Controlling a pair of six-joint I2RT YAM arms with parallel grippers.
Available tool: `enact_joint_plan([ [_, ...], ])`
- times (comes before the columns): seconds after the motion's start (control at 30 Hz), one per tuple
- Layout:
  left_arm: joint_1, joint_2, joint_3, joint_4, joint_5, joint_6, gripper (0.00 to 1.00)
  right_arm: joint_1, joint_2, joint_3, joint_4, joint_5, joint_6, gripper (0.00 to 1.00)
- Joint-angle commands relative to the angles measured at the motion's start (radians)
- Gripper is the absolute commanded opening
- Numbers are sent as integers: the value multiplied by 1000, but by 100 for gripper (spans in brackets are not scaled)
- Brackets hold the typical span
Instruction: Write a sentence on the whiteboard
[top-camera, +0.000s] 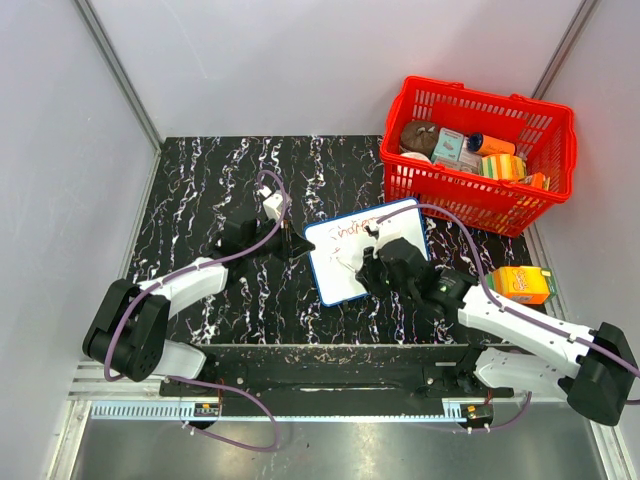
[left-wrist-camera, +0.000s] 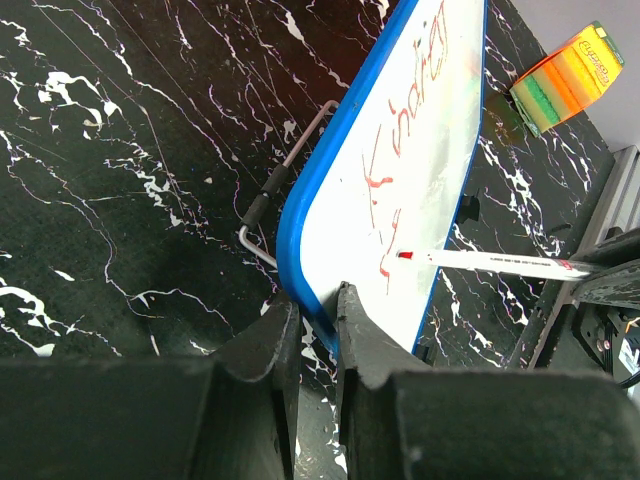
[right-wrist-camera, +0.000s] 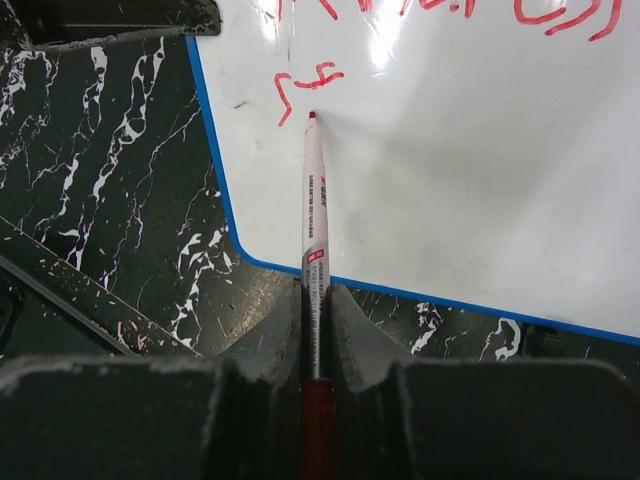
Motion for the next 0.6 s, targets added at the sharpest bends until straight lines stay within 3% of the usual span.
enact_joint_plan([
  [0.0, 4, 18, 9, -21, -164, 165, 0, 0, -20, -5, -1, -7, 19, 0],
  [0.3, 6, 19, 9, -21, -164, 165, 0, 0, -9, 0, -22, 0, 13, 0],
  [0.57, 6, 26, 17, -34, -175, 171, 0, 0, -153, 15, 22, 32, 7, 0],
])
